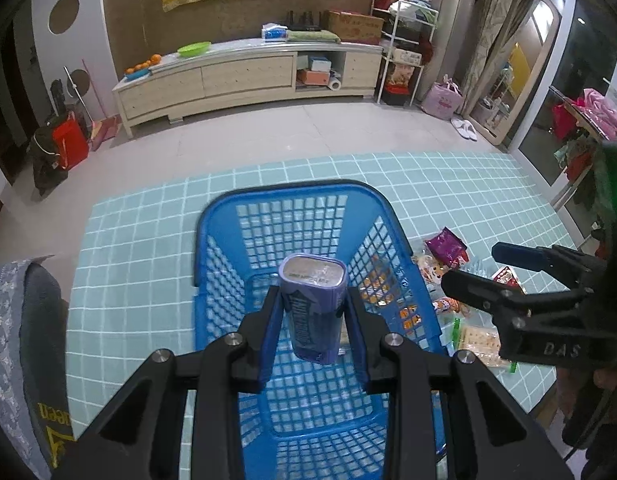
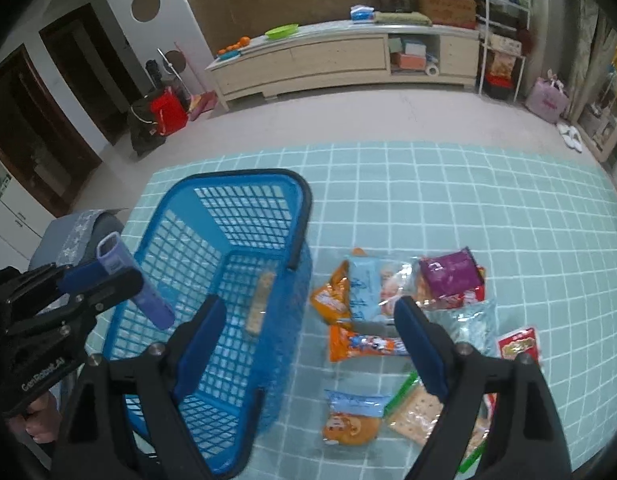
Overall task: Organize snacks
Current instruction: 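Lower the purple tube into the basket and open the left tool, then move both tools back from the basket toward the remaining snacks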
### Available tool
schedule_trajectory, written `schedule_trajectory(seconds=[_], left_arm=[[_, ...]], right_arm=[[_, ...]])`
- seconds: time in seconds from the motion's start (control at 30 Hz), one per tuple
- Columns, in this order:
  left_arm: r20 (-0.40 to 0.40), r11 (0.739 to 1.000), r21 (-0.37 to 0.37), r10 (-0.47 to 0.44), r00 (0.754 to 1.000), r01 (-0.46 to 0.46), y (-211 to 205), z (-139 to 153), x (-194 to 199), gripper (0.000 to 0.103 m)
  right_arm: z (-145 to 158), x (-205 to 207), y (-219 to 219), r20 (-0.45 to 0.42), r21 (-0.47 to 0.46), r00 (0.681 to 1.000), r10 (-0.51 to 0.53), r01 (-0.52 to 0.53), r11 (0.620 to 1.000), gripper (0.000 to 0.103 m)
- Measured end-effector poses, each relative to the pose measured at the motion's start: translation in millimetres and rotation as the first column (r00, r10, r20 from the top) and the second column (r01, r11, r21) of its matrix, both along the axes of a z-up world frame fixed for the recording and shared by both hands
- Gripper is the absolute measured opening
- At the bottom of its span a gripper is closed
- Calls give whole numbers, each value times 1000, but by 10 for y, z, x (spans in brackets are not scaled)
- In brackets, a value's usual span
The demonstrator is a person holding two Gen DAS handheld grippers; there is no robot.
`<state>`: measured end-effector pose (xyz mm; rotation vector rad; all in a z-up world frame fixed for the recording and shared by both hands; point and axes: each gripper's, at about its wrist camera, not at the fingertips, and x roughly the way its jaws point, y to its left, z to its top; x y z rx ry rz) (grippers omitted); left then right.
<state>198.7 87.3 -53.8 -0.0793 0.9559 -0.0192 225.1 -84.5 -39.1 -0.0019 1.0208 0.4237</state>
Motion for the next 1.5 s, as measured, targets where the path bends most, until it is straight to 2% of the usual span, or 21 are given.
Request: schedule_trajectory(seconds=[0.17, 0.33, 0.47, 0.6, 0.67, 0.73, 0.8, 0.9, 1.17, 1.27, 1.5], left_arm=[[-22, 1000, -24, -13, 1000, 12, -99, -180, 146, 29], [-54, 999, -35, -8, 999, 6, -142, -328, 315, 29], [-78, 999, -12, -33, 996, 33, -174, -429, 409, 29], [-93, 998, -30, -53, 994, 50, -219, -502, 491, 29], [-106, 998, -36, -61, 992, 58, -239, -540, 535, 33], [-113, 998, -20, -63, 992, 61, -262, -552, 531, 41], [-112, 998, -10, -70, 991, 70, -282, -545, 489, 41], [-98, 997, -13, -80, 992, 80, -301, -490, 397, 47], [-26, 997, -2, -73, 997, 73, -345, -94, 83, 48], [9, 996, 24, -85, 996, 85, -442, 78, -47, 51], [53, 993, 34, -114, 992, 112, -727, 347, -262, 55]], right_arm=[[-59, -73, -25, 90, -68, 996, -16, 22, 997, 89], [-138, -36, -102, 87, -78, 996, -28, 35, 996, 89], [-203, 1, -144, 61, -85, 997, -37, 42, 995, 89], [-225, 29, -143, 59, -104, 997, -41, 47, 993, 89], [-218, 31, -151, 65, -105, 997, -43, 50, 993, 89], [-200, 26, -166, 69, -105, 997, -46, 53, 993, 89], [-183, 24, -183, 70, -104, 996, -48, 55, 993, 89], [-140, 2, -221, 68, -94, 996, -56, 62, 994, 89], [57, -155, -328, 65, -64, 996, -66, 71, 995, 89], [171, -240, -417, 69, -42, 995, -75, 78, 996, 89], [459, -483, -681, 103, -17, 992, -71, 73, 997, 89]])
